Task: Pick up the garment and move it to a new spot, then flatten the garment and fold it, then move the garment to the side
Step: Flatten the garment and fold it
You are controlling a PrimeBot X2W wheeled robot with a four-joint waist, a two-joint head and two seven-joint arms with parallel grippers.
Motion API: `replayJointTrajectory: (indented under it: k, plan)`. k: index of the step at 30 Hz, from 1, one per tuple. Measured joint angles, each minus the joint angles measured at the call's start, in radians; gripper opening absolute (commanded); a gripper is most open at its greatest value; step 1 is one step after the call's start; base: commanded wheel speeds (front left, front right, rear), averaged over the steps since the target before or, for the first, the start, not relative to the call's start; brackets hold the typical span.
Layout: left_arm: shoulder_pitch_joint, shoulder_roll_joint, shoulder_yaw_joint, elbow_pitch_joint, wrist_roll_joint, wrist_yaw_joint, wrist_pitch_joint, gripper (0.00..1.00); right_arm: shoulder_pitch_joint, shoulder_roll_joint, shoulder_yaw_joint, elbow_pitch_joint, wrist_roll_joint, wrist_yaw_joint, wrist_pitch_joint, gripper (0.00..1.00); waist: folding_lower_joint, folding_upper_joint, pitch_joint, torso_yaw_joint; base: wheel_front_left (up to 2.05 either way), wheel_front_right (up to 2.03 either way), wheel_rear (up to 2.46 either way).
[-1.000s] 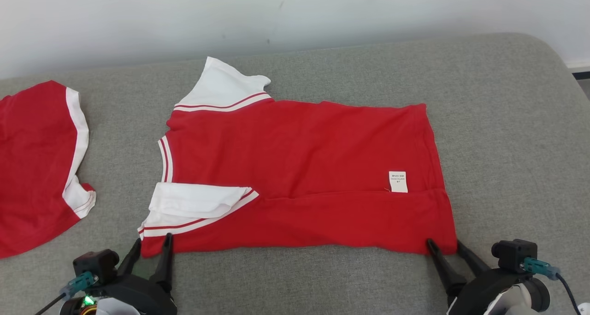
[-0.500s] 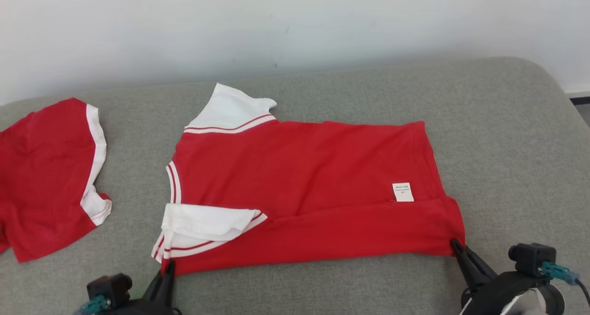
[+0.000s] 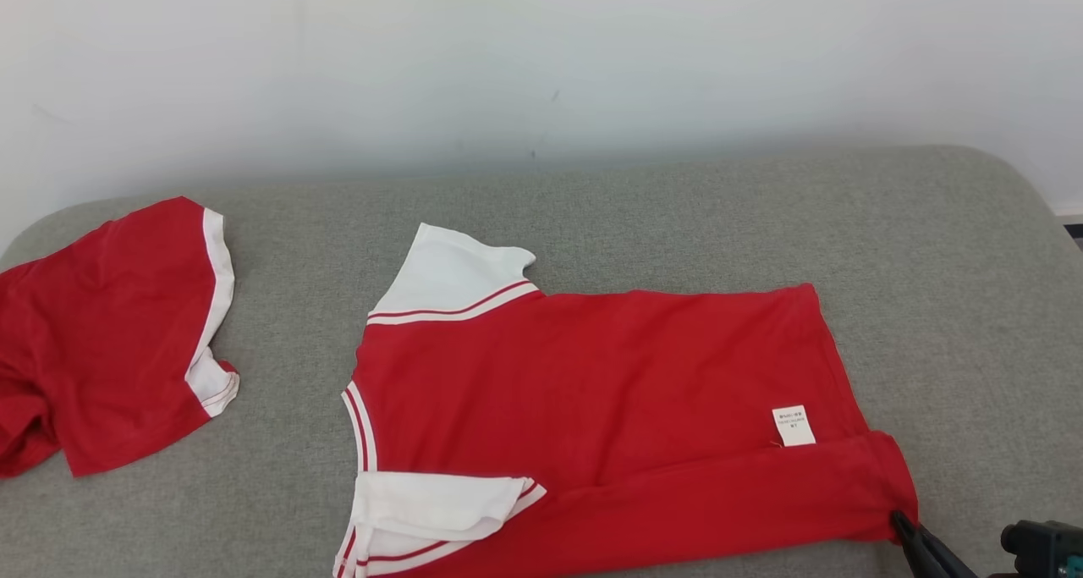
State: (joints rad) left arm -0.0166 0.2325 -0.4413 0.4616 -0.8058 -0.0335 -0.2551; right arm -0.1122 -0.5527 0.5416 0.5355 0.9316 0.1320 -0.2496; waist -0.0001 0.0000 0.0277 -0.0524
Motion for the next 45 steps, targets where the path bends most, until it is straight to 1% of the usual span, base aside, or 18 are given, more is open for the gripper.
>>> replayJointTrajectory:
  k: [3,4,5,6,7,10,12,13,15,19,22,25,30,32,37,41,45]
  plan:
    - [0.022,0.000,-0.007,-0.019,0.000,0.013,0.000,0.00,0.019,0.001,-0.020,-0.007,-0.003,0.000,0.013,0.00,0.0000,0.0000,-0.004,0.003,0.00,0.00,0.00]
    - [0.022,0.000,-0.007,-0.019,0.000,0.013,0.000,0.00,0.019,0.001,-0.020,-0.007,-0.003,0.000,0.013,0.25,0.0000,0.0000,-0.004,0.003,0.00,0.00,0.00]
    - [0.025,0.002,-0.008,-0.022,0.002,0.016,0.000,0.15,0.022,0.003,-0.027,-0.006,-0.011,0.000,0.018,0.51,0.0000,0.0000,-0.006,0.005,0.00,0.00,0.00]
    - [0.026,0.004,-0.010,-0.025,0.007,0.018,0.000,0.83,0.025,0.006,-0.035,-0.004,-0.017,0.000,0.021,1.00,0.0000,0.0000,-0.008,0.006,0.00,0.00,0.00]
    - [0.028,0.006,-0.010,-0.026,0.012,0.022,0.000,1.00,0.026,0.011,-0.042,-0.001,-0.021,0.000,0.022,1.00,0.0000,0.0001,-0.012,0.006,0.00,0.00,0.00]
    - [0.034,0.009,0.005,-0.029,0.016,0.028,0.000,1.00,0.028,0.022,-0.067,0.008,-0.054,0.000,0.021,1.00,0.0000,0.0000,-0.019,0.006,0.00,0.00,0.00]
    - [0.037,0.006,0.035,-0.042,0.016,0.044,-0.003,1.00,0.025,0.033,-0.095,0.007,-0.067,0.000,0.018,1.00,0.0000,0.0000,-0.024,0.004,0.00,0.00,0.00]
    - [0.037,0.009,0.050,-0.050,0.020,0.044,-0.004,1.00,0.025,0.038,-0.109,0.003,-0.076,0.000,0.012,1.00,0.0000,0.0000,-0.026,0.003,0.00,0.00,0.00]
    - [0.037,0.011,0.094,-0.086,0.042,0.058,-0.005,1.00,0.025,0.045,-0.140,-0.011,-0.093,0.000,0.005,1.00,0.0000,0.0000,-0.030,0.003,0.00,0.00,0.00]
    - [0.038,0.011,0.204,-0.190,0.146,0.069,-0.007,1.00,0.025,0.074,-0.215,-0.060,-0.138,0.000,-0.007,1.00,0.0001,0.0000,-0.034,0.000,0.00,0.00,0.00]
    - [0.040,0.009,0.259,-0.254,0.238,0.069,-0.007,1.00,0.025,0.112,-0.282,-0.114,-0.191,0.000,-0.011,1.00,0.0001,0.0000,-0.034,-0.002,0.00,0.00,0.00]
    - [0.043,-0.009,0.293,-0.318,0.314,0.078,-0.007,1.00,0.032,0.156,-0.335,-0.186,-0.268,0.000,-0.012,1.00,0.0001,0.0000,-0.035,-0.007,0.00,0.00,0.00]
    - [0.046,-0.013,0.333,-0.373,0.414,0.077,-0.007,1.00,0.055,0.219,-0.387,-0.292,-0.391,0.000,-0.012,1.00,0.0001,0.0000,-0.034,-0.009,0.00,0.00,0.00]
    - [0.045,-0.013,0.347,-0.375,0.448,0.072,-0.007,1.00,0.063,0.235,-0.395,-0.322,-0.433,0.000,-0.014,1.00,0.0001,0.0000,-0.034,-0.007,0.00,0.00,0.00]
    - [0.042,-0.030,0.393,-0.388,0.485,0.055,-0.007,1.00,0.087,0.257,-0.392,-0.383,-0.507,0.000,-0.014,1.00,0.0001,0.0000,-0.033,0.000,0.00,0.00,0.00]
    - [0.065,-0.043,0.418,-0.383,0.517,0.006,-0.007,1.00,0.114,0.280,-0.405,-0.405,-0.538,0.000,-0.014,1.00,0.0001,0.0000,-0.031,0.007,0.00,0.00,0.00]
    - [0.088,-0.064,0.446,-0.385,0.530,-0.019,-0.007,1.00,0.138,0.300,-0.430,-0.410,-0.563,0.000,-0.014,1.00,0.0001,0.0000,-0.033,0.017,0.00,0.00,0.00]
